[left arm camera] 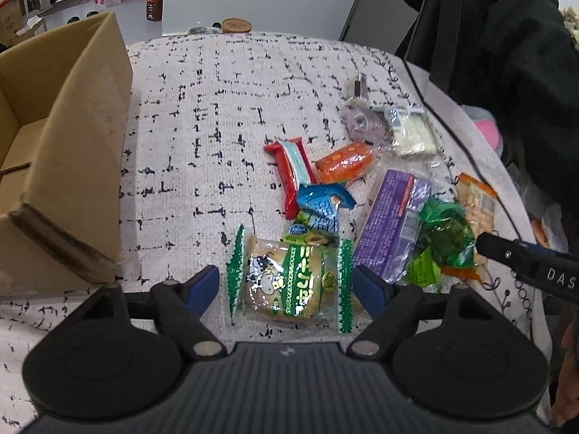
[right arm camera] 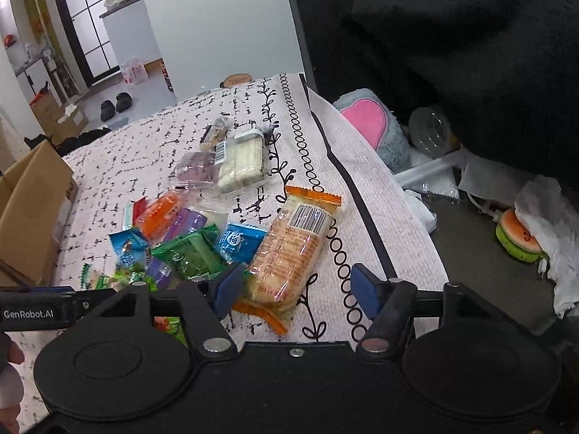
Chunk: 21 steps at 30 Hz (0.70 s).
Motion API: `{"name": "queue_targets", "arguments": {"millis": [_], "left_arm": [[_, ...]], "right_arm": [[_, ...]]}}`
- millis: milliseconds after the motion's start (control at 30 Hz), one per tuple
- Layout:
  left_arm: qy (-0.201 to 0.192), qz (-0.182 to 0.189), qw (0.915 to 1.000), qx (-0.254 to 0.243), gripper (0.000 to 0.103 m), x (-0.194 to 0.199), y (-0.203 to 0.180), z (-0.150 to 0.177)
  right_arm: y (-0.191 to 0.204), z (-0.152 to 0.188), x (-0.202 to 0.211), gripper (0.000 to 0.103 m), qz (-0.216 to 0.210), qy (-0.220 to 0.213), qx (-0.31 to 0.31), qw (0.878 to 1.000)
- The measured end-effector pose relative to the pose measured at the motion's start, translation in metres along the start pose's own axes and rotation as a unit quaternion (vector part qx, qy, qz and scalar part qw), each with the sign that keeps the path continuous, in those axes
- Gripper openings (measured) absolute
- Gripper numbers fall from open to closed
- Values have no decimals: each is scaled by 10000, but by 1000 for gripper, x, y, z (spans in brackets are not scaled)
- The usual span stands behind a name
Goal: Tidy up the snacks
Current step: 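Reach both tools toward the snacks and close each on a pack, then carry the green cake pack in the left tool while the right carries the orange bread pack to the box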
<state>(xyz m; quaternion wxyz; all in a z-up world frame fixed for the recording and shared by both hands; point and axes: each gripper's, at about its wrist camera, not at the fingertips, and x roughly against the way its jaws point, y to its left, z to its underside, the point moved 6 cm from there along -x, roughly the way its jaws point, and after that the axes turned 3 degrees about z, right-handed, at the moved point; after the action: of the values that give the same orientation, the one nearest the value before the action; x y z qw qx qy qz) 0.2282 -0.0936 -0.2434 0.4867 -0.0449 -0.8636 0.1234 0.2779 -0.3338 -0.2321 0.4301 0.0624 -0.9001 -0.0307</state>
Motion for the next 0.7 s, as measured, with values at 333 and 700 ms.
{"name": "queue_targets", "arguments": {"millis": [333,700], "left_arm": [[-79,-205,9997,-145,70,-5,2,-1],[-265,-289,9992,-93,52,3,11,-3]], "right_arm": [[13,-3,-18,64,197,46,223,9995],[17,9,-20,43,871,-59,860,9925]]}}
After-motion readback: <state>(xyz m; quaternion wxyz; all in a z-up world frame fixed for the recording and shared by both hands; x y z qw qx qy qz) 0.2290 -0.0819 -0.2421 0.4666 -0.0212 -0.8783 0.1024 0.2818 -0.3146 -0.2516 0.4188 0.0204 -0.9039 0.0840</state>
